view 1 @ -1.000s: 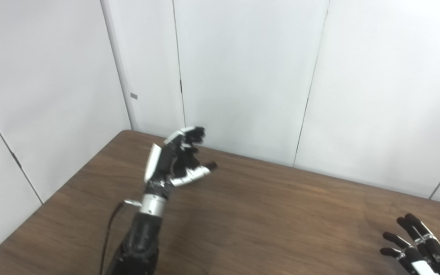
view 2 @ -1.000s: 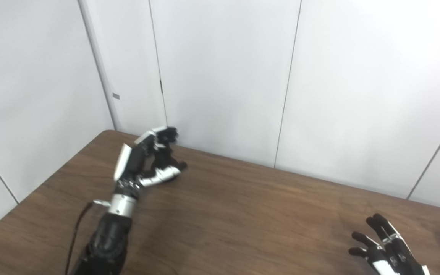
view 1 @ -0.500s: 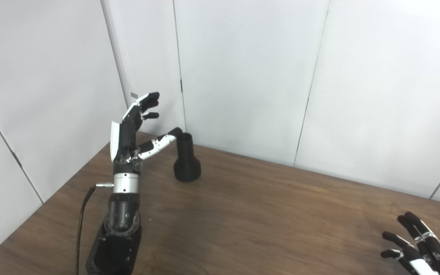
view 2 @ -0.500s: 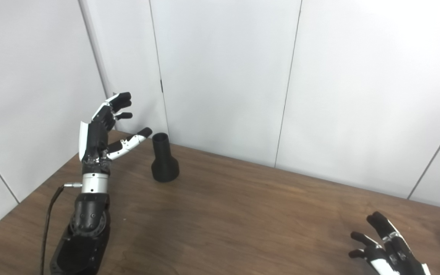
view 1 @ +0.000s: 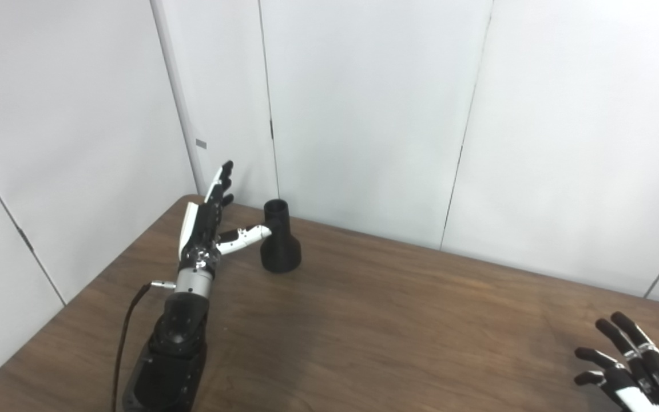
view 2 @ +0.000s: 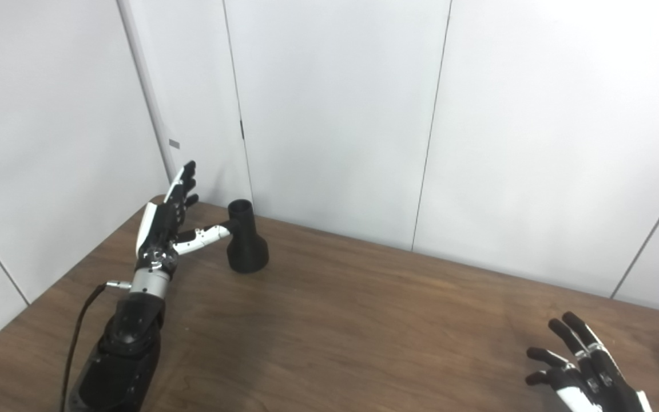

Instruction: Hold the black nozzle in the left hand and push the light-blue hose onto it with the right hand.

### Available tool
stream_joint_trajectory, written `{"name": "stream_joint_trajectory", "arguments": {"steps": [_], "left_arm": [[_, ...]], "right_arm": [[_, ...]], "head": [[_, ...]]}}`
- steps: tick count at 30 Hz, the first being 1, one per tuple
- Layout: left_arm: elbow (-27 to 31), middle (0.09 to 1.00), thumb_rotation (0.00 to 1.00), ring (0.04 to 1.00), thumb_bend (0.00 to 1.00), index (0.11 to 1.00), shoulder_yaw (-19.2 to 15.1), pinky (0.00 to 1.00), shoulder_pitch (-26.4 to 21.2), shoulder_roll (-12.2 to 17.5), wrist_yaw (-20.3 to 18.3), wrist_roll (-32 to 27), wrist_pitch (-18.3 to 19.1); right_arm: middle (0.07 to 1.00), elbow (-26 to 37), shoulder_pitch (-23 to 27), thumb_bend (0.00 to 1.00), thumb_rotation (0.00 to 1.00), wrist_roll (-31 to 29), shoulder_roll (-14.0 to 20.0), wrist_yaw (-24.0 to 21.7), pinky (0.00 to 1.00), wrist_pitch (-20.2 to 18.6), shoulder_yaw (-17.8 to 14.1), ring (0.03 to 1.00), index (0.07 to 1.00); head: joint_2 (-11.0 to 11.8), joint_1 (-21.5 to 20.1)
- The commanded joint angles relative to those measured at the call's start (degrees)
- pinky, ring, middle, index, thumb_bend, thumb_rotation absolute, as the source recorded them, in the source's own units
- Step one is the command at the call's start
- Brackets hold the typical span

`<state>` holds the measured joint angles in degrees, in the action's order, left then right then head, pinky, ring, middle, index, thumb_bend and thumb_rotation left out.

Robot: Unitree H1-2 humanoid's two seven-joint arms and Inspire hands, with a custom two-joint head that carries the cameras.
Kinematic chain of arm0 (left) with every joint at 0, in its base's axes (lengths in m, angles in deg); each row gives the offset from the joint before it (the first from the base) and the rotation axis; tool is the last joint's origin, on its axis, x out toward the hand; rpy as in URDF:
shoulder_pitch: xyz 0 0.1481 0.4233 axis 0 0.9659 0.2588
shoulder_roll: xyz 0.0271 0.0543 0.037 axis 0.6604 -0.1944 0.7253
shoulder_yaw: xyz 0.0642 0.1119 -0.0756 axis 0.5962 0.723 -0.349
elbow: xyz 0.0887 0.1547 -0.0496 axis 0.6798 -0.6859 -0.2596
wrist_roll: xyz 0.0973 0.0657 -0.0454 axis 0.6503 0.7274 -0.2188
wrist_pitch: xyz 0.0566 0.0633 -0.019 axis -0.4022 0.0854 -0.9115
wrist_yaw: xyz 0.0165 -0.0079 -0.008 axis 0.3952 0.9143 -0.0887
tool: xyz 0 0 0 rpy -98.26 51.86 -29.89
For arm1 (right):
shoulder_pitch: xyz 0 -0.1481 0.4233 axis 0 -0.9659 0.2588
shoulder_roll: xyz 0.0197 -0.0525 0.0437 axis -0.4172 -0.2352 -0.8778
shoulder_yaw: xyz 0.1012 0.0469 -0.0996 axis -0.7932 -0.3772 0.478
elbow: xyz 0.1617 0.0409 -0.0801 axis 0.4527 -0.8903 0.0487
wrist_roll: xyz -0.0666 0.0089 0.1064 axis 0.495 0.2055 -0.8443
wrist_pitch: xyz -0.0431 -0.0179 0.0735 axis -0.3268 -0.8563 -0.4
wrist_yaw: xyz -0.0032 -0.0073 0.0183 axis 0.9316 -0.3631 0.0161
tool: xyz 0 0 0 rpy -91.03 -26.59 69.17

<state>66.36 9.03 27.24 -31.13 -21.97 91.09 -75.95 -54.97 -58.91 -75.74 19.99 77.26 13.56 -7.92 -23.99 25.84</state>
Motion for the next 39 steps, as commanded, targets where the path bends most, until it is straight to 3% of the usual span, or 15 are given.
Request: {"name": "stream_joint_trajectory", "arguments": {"steps": [1, 5, 8, 11, 21, 25, 27, 32, 36, 39], "left_arm": [[0.02, 1.0, 0.36, 0.999, 1.0, 1.0, 0.41, 0.96, -2.62, 2.32, 0.81, 1.56, 0.79], [-2.24, 0.977, 0.34, 0.926, 1.0, 1.0, 1.07, 0.79, -2.91, 2.52, 0.38, 1.42, 0.43], [-2.7, 0.998, 0.33, 0.989, 1.0, 1.0, 2.02, 0.94, -2.72, 2.54, -0.55, 1.4, 2.81], [-2.65, 1.0, 0.31, 0.999, 1.0, 1.0, 3.76, 0.99, -2.41, 2.75, -0.1, 3.54, 4.86], [-3.66, 1.0, 0.3, 0.999, 0.98, 0.982, 8.19, 0.95, -2.73, 2.74, 0.24, 8.57, 7.81], [-6.31, 0.987, 0.33, 0.971, 0.99, 0.963, 10.47, 0.89, -3.47, 2.72, 1.33, 11.33, 6.58], [-7.82, 0.971, 0.33, 0.957, 1.0, 0.942, 11.11, 0.87, -3.8, 2.4, 1.98, 12.03, 6.01], [-9.75, 0.954, 0.33, 0.944, 0.99, 0.926, 12.62, 0.81, -4.17, 2.13, 2.78, 13.54, 6.44], [-11.74, 0.941, 0.35, 0.934, 0.96, 0.919, 15.25, 0.8, -4.67, 3.06, 5.11, 18.42, 8.03], [-14.14, 0.924, 0.35, 0.967, 0.94, 0.91, 16.64, 0.82, -5.4, 3.33, 7.99, 21.58, 9.27]], "right_arm": [[0.84, 2.89, 0.84, 0.65, 0.28, -0.79, 0.34, -0.38, 0.4, 0.3, -0.16, 0.605, 0.845], [0.847, 3.6, 0.73, 0.62, 0.28, -0.62, 0.38, -0.39, 0.41, -0.1, -0.13, 0.621, 0.868], [0.877, 3.48, 0.76, 0.54, 0.25, -0.76, 0.49, -0.88, 0.42, 0.36, -0.03, 0.641, 0.886], [0.874, 4.87, 0.64, 0.5, 0.23, -0.49, 0.11, 0.11, 0.42, -0.82, 0.03, 0.637, 0.889], [0.894, 6.2, 0.5, 0.39, 0.19, -0.69, -0.03, 0.2, 0.46, -1.94, 0.12, 0.698, 0.919], [0.899, 7.02, 0.55, 0.4, 0.19, -0.16, -0.51, 1.44, 0.48, -2.97, 0.0, 0.711, 0.924], [0.919, 7.27, 0.52, 0.34, 0.17, 0.19, -0.38, 1.3, 0.51, -2.84, 0.25, 0.734, 0.955], [0.924, 8.13, 0.46, 0.32, 0.17, -0.38, -0.54, 1.36, 0.5, -3.47, 0.43, 0.735, 0.963], [0.923, 8.85, 0.41, 0.3, 0.15, 0.13, -0.84, 1.86, 0.48, -4.07, 0.54, 0.734, 0.969], [0.938, 9.26, 0.38, 0.26, 0.17, 0.71, -0.83, 1.97, 0.53, -4.21, 0.77, 0.751, 0.982]], "head": [[-0.17, -0.01], [-0.32, -0.05], [-0.44, 0.03], [-0.68, -0.02], [-1.36, -0.02], [-1.56, -0.3], [-1.67, -0.3], [-1.92, -0.32], [-2.11, -0.63], [-2.23, -0.81]]}}
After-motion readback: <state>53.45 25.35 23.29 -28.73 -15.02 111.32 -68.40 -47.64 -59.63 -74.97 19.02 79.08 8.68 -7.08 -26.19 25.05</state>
